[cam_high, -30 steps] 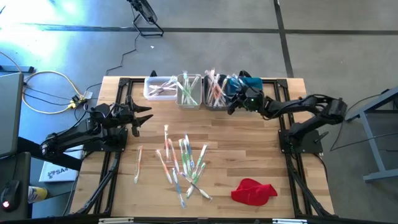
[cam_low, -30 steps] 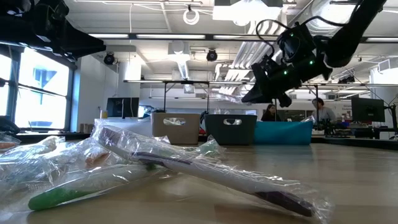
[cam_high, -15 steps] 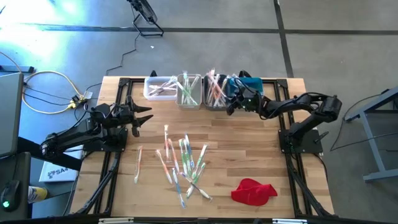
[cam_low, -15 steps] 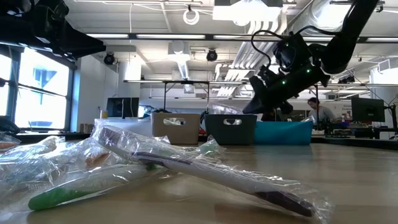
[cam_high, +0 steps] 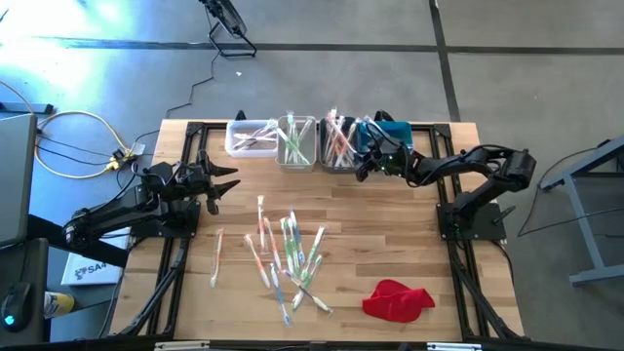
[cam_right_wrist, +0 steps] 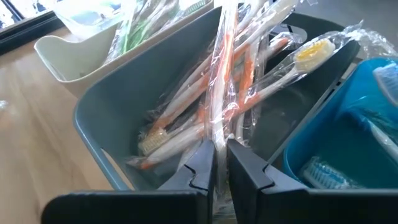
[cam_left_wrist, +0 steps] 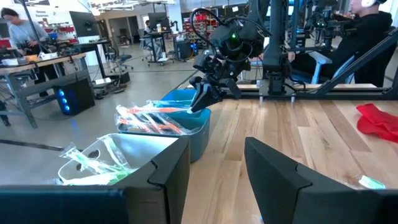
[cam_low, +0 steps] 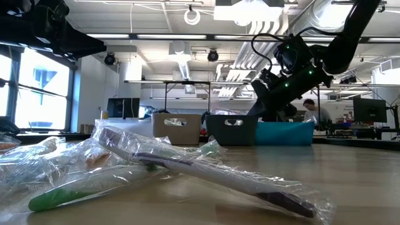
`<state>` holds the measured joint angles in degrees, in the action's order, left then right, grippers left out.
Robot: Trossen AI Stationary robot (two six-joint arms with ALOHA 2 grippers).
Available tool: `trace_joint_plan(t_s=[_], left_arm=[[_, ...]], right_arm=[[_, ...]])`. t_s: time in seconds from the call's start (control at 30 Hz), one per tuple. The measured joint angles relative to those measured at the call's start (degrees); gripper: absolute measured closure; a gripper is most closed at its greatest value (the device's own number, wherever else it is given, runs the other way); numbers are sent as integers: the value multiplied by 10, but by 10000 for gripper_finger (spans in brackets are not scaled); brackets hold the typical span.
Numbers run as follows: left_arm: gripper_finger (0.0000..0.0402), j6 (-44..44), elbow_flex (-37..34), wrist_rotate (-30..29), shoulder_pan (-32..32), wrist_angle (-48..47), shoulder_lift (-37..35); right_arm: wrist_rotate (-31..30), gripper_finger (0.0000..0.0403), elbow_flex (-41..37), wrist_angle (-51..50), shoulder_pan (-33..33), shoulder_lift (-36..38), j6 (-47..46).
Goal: Pick & Place Toothbrushes
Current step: Put the orange toothbrush into the dark green bin
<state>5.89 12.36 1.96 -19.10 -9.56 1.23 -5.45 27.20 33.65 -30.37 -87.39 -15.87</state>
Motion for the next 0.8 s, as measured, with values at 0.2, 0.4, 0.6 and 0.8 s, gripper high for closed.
trace_joint_plan(t_s=[0.2, 0.4, 0.6, 0.8], left_arm=[[252, 0, 0, 0, 0, 0, 0], [252, 0, 0, 0, 0, 0, 0], [252, 0, 0, 0, 0, 0, 0], [252, 0, 0, -1, 0, 0, 0]], right_arm=[[0, 366, 0, 0, 0, 0, 11], [-1, 293, 0, 0, 0, 0, 11], [-1, 264, 0, 20, 0, 14, 40], [19, 277, 0, 22, 0, 53, 41]])
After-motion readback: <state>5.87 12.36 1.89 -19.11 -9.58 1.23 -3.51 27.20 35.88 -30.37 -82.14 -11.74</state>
